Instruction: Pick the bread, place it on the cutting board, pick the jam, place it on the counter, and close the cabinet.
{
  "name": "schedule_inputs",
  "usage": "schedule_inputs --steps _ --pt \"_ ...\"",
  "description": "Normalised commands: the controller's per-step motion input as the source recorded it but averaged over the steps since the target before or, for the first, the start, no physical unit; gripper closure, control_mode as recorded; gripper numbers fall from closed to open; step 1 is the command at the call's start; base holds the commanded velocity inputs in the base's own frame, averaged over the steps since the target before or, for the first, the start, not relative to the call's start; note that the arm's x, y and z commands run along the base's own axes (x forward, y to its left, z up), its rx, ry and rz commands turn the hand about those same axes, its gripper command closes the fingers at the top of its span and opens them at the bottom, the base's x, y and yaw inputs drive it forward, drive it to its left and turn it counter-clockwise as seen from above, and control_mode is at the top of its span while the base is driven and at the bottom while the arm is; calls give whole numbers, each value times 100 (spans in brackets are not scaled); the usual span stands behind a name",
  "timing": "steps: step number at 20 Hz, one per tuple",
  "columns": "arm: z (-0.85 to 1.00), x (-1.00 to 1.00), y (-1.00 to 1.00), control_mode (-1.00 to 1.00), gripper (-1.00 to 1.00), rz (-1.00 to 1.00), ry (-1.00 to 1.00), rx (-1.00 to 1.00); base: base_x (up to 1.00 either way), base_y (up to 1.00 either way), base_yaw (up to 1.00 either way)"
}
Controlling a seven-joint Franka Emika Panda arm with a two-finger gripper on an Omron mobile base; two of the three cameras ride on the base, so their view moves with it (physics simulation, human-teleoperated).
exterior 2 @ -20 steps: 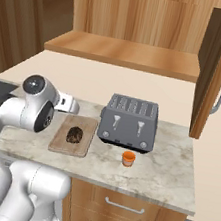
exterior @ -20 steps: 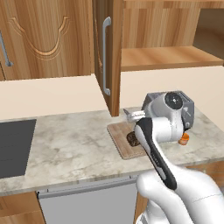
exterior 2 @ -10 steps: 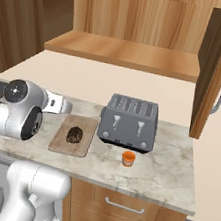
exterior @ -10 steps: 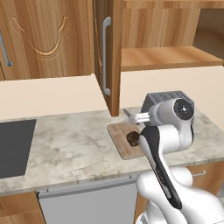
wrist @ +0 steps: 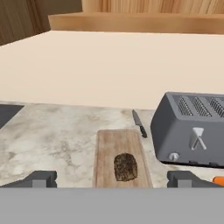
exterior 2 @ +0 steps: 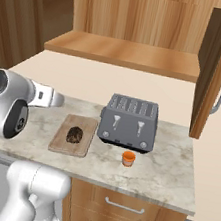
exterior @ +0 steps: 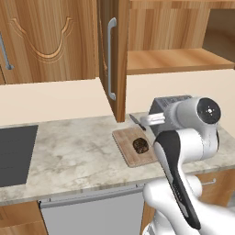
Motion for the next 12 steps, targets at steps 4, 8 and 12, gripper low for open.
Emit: schedule_inputs --steps 4,8,12 --pt "21 -50 6 -100 -100 0 -15 0 0 0 0" --pt "19 -53 7 -100 -100 0 -17 0 0 0 0" --pt "8 -52 8 -100 -100 0 -17 0 0 0 0"
